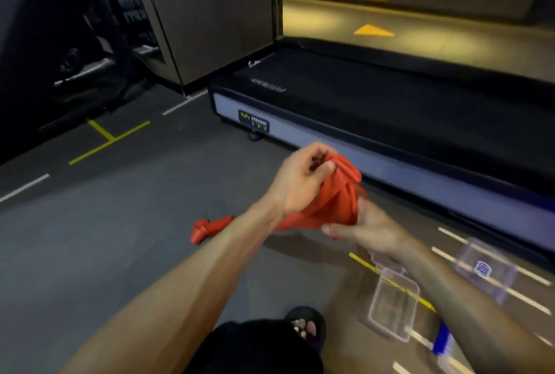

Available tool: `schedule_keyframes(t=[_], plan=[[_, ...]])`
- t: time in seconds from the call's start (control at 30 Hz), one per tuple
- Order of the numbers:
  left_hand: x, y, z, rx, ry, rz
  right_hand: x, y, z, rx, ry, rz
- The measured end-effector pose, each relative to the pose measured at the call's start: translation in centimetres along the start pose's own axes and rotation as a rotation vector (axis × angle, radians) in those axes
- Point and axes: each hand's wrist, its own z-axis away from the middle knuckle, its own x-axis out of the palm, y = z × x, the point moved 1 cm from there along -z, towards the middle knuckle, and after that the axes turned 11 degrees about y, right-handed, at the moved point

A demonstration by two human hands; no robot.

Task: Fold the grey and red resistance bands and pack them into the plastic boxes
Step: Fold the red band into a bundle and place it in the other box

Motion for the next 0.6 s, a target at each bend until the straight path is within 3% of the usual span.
schedule_keyframes(t=[0.23, 0.4, 0.6], plan=[[-2.2, 10.7, -0.8, 0.145, -0.024, -0.029, -2.3, -9.3, 2.8, 0.130, 0.179, -0.165], [-4.6, 11.5, 0.4, 0.096, 0.080, -0.131, -0.4, -9.4, 4.4, 0.128, 0.238, -0.302], [-7.0, 8.7, 1.1, -0.004, 0.204, -0.095, -0.5, -6.8, 3.9, 0.076, 0.446, -0.287]])
